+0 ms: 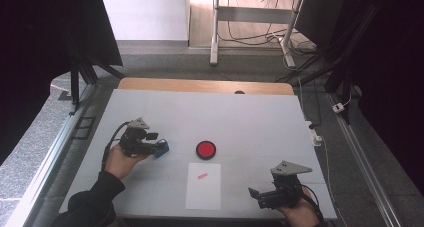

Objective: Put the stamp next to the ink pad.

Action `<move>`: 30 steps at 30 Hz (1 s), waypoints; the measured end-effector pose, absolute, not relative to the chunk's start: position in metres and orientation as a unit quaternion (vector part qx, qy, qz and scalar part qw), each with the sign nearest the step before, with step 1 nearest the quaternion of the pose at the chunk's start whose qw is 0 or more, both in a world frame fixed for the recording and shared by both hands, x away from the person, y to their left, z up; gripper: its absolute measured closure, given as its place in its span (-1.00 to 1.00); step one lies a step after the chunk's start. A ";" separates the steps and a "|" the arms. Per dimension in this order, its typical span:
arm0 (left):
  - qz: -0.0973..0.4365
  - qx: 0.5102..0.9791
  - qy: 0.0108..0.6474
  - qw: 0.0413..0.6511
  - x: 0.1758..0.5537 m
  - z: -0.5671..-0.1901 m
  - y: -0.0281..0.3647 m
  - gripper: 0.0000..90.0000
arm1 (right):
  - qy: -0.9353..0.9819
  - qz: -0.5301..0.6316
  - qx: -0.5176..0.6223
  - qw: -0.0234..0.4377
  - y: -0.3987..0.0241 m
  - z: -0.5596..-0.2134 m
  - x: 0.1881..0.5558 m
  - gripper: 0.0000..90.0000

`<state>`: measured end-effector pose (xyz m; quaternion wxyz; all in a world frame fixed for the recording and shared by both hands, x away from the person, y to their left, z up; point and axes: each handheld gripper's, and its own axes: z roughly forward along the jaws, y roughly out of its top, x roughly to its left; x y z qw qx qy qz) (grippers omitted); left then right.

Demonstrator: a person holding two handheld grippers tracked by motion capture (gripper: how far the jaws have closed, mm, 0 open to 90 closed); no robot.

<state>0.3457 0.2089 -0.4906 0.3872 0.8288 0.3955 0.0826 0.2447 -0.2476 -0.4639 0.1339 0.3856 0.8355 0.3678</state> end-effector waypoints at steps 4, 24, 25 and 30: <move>0.078 0.832 0.390 0.386 0.344 -0.487 0.207 -0.27 | 0.835 0.370 0.386 0.132 -0.248 -0.464 0.245 -1.00; 0.046 0.824 0.394 0.404 0.329 -0.469 0.210 -0.83 | 0.834 0.372 0.385 0.132 -0.248 -0.464 0.244 -1.00; 0.045 0.823 0.393 0.407 0.327 -0.468 0.211 -0.84 | 0.834 0.372 0.385 0.132 -0.248 -0.464 0.244 -1.00; 0.046 0.819 0.391 0.418 0.317 -0.464 0.215 -0.92 | 0.834 0.372 0.385 0.132 -0.248 -0.464 0.244 -1.00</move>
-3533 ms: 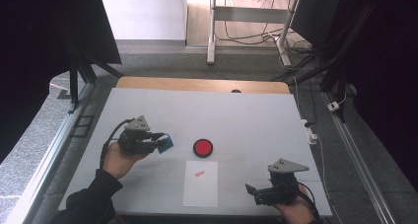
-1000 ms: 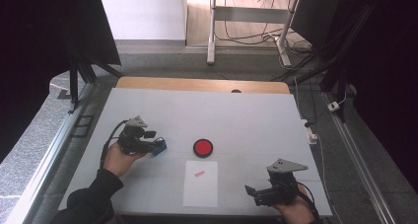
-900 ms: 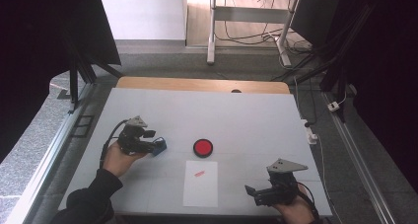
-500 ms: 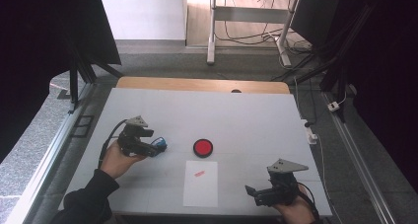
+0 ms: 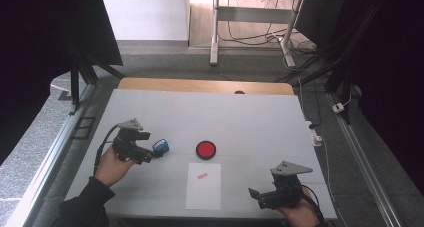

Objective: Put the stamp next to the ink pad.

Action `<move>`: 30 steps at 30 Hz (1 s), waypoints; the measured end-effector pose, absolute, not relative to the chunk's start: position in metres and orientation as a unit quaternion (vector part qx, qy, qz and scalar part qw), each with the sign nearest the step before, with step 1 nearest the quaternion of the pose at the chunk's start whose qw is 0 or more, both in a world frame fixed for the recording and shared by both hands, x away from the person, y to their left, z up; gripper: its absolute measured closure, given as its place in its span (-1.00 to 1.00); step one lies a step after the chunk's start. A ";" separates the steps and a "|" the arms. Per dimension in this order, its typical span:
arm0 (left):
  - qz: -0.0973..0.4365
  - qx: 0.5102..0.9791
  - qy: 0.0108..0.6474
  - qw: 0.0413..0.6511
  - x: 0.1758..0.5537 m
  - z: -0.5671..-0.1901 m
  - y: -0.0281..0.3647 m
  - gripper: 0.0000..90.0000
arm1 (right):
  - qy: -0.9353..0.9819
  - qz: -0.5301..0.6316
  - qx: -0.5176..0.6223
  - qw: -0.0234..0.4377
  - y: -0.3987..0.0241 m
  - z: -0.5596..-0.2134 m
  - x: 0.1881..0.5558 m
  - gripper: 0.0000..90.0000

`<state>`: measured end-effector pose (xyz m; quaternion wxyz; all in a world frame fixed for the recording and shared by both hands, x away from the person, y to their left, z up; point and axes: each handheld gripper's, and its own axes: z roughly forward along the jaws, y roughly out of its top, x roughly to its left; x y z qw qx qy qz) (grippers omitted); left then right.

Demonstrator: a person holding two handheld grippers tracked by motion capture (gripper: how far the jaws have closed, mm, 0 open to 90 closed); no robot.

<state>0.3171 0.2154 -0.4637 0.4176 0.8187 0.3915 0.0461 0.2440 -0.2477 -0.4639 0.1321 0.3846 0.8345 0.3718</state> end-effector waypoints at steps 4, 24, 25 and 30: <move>0.047 0.817 0.388 0.424 0.307 -0.462 0.217 -0.96 | 0.836 0.369 0.384 0.132 -0.247 -0.464 0.244 -1.00; 0.069 0.808 0.383 0.443 0.259 -0.456 0.232 -1.00 | 0.833 0.372 0.389 0.130 -0.248 -0.464 0.244 -1.00; 0.070 0.807 0.383 0.444 0.257 -0.456 0.233 -1.00 | 0.832 0.373 0.390 0.131 -0.248 -0.464 0.244 -1.00; 0.076 0.803 0.386 0.448 0.246 -0.457 0.240 -1.00 | 0.831 0.374 0.391 0.130 -0.249 -0.464 0.244 -1.00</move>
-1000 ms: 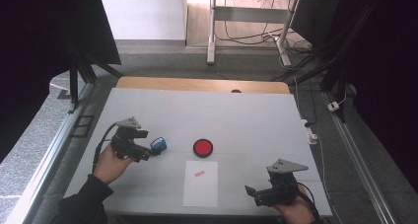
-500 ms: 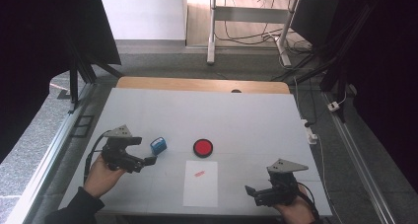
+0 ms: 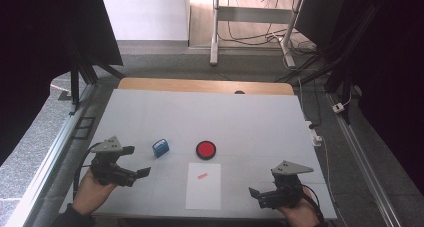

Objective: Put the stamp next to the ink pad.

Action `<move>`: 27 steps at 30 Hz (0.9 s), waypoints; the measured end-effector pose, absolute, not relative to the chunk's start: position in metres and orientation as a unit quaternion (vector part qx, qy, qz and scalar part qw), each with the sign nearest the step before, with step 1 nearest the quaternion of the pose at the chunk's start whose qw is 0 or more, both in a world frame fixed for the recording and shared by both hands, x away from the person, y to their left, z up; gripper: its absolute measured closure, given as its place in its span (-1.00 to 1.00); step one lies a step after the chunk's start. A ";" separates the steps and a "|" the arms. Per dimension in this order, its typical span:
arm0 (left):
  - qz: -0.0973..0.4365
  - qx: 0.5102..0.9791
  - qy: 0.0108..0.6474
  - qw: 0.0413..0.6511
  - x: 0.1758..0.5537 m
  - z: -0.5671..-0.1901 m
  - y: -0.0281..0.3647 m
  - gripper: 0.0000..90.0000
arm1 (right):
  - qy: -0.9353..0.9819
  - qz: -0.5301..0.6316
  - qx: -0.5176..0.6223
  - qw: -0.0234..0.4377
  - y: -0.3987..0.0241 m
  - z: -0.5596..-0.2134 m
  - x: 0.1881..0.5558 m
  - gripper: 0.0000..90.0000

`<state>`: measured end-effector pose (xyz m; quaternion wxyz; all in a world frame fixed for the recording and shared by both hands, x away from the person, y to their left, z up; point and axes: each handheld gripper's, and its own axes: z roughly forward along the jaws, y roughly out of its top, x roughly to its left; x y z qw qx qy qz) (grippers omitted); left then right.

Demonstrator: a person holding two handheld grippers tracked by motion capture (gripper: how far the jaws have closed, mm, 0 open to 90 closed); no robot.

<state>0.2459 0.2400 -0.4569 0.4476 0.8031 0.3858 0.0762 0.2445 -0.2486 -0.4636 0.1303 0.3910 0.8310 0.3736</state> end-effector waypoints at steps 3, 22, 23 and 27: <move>0.082 0.800 0.388 0.449 0.240 -0.457 0.244 -1.00 | 0.832 0.372 0.389 0.130 -0.248 -0.464 0.245 -1.00; 0.098 0.789 0.421 0.437 0.201 -0.470 0.274 -1.00 | 0.833 0.370 0.390 0.131 -0.248 -0.464 0.244 -1.00; 0.100 0.790 0.424 0.432 0.200 -0.471 0.276 -1.00 | 0.833 0.370 0.390 0.132 -0.248 -0.464 0.244 -1.00; 0.106 0.791 0.436 0.416 0.196 -0.475 0.279 -1.00 | 0.833 0.370 0.391 0.132 -0.248 -0.464 0.244 -1.00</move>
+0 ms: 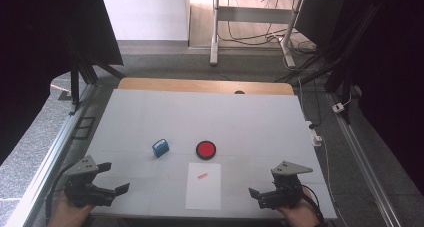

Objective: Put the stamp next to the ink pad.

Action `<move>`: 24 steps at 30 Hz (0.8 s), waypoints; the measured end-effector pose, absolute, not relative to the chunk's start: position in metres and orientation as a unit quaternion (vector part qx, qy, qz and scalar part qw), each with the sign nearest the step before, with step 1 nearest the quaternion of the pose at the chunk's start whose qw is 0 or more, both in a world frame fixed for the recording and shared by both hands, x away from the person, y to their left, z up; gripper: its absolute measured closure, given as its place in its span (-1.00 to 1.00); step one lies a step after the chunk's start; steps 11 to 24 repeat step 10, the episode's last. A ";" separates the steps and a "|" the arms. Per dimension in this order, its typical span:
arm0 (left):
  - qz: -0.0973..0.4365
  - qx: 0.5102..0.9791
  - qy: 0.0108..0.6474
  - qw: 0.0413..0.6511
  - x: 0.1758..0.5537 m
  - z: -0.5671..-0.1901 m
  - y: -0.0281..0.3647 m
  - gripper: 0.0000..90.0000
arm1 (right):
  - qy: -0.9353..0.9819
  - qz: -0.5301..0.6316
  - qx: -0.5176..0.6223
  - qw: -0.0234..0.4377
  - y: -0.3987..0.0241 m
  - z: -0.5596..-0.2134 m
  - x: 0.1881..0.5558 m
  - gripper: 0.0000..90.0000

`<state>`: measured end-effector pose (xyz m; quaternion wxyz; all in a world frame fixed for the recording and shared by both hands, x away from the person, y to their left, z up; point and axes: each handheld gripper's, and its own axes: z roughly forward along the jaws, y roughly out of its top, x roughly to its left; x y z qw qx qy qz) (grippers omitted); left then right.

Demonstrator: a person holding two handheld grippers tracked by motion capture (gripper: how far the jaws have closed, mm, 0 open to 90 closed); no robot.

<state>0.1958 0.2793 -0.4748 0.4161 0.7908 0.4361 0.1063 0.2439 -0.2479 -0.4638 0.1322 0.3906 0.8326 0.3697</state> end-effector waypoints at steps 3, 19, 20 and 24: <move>0.118 0.794 0.446 0.396 0.193 -0.477 0.281 -1.00 | 0.833 0.369 0.391 0.133 -0.248 -0.464 0.244 -1.00; 0.120 0.796 0.453 0.384 0.193 -0.477 0.280 -1.00 | 0.835 0.365 0.390 0.136 -0.247 -0.464 0.244 -1.00; 0.120 0.796 0.453 0.384 0.193 -0.477 0.280 -1.00 | 0.835 0.365 0.390 0.136 -0.247 -0.464 0.244 -1.00; 0.120 0.796 0.453 0.384 0.193 -0.477 0.280 -1.00 | 0.835 0.365 0.390 0.136 -0.247 -0.464 0.244 -1.00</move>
